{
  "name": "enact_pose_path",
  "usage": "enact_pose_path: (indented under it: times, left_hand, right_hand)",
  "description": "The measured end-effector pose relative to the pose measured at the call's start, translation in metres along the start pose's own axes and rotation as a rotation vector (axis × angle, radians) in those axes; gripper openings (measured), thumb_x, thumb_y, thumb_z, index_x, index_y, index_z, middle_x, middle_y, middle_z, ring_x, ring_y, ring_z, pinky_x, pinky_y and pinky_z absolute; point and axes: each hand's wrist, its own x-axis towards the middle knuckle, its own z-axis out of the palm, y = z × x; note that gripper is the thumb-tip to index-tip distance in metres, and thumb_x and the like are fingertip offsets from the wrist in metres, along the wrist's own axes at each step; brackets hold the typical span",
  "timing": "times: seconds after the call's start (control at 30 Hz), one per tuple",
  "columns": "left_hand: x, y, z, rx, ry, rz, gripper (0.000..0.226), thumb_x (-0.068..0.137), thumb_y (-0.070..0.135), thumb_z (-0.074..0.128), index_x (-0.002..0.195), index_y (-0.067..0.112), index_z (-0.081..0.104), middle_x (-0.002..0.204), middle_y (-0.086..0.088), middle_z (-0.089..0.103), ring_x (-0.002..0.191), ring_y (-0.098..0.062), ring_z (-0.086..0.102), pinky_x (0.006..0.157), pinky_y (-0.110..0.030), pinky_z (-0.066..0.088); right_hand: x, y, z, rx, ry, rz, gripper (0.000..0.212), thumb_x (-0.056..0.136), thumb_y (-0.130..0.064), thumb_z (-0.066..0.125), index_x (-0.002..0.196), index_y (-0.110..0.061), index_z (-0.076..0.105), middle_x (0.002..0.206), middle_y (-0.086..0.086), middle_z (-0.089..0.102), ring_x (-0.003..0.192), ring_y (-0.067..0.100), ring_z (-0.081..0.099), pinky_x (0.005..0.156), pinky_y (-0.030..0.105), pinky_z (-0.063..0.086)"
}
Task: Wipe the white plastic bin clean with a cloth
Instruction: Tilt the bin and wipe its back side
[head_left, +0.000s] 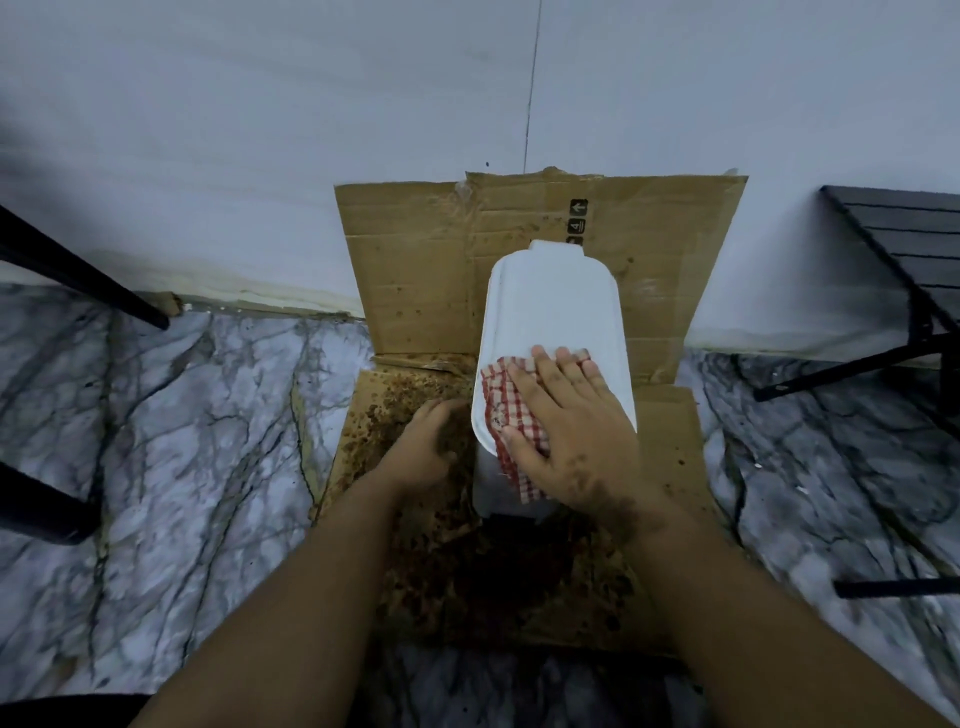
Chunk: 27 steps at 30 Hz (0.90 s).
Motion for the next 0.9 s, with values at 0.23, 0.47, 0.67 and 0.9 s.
enact_pose_path:
  times: [0.23, 0.47, 0.67, 0.9]
  left_hand:
    - [0.013, 0.115, -0.068, -0.059, 0.47, 0.029, 0.033, 0.101, 0.017, 0.054, 0.134, 0.014, 0.057, 0.13, 0.0, 0.058, 0.114, -0.015, 0.056, 0.096, -0.033, 0.049]
    - [0.046, 0.154, -0.055, 0.277, 0.1, 0.292, 0.04, 0.097, 0.025, 0.064, 0.136, 0.019, 0.06, 0.147, -0.001, 0.051, 0.139, -0.02, 0.042, 0.118, -0.043, 0.033]
    - [0.044, 0.14, -0.058, 0.349, 0.092, 0.31, 0.041, 0.094, 0.031, 0.066, 0.133, 0.02, 0.064, 0.147, -0.002, 0.052, 0.138, -0.023, 0.044, 0.118, -0.046, 0.033]
    - [0.058, 0.173, -0.055, 0.424, 0.147, 0.271, 0.039, 0.091, 0.025, 0.066, 0.13, 0.021, 0.062, 0.138, 0.001, 0.054, 0.13, -0.019, 0.047, 0.109, -0.032, 0.034]
  right_hand:
    - [-0.017, 0.01, 0.0, 0.096, 0.106, 0.08, 0.072, 0.095, -0.062, 0.037, 0.155, -0.023, 0.027, 0.163, 0.006, 0.023, 0.152, 0.026, 0.016, 0.125, 0.043, 0.002]
    - [-0.044, 0.036, 0.016, 0.407, 0.221, 0.285, 0.082, 0.091, -0.063, 0.045, 0.157, -0.019, 0.023, 0.165, 0.003, 0.016, 0.154, 0.021, 0.005, 0.122, 0.041, 0.015]
    - [-0.047, 0.039, 0.024, 0.788, 0.276, 0.458, 0.077, 0.093, -0.059, 0.048, 0.157, -0.026, 0.02, 0.164, -0.002, 0.021, 0.151, 0.014, 0.016, 0.121, 0.036, 0.019]
    - [-0.029, 0.012, 0.025, 0.95, 0.36, 0.539, 0.072, 0.097, -0.05, 0.047, 0.157, -0.016, 0.024, 0.165, 0.002, 0.017, 0.151, 0.013, 0.011, 0.12, 0.025, 0.013]
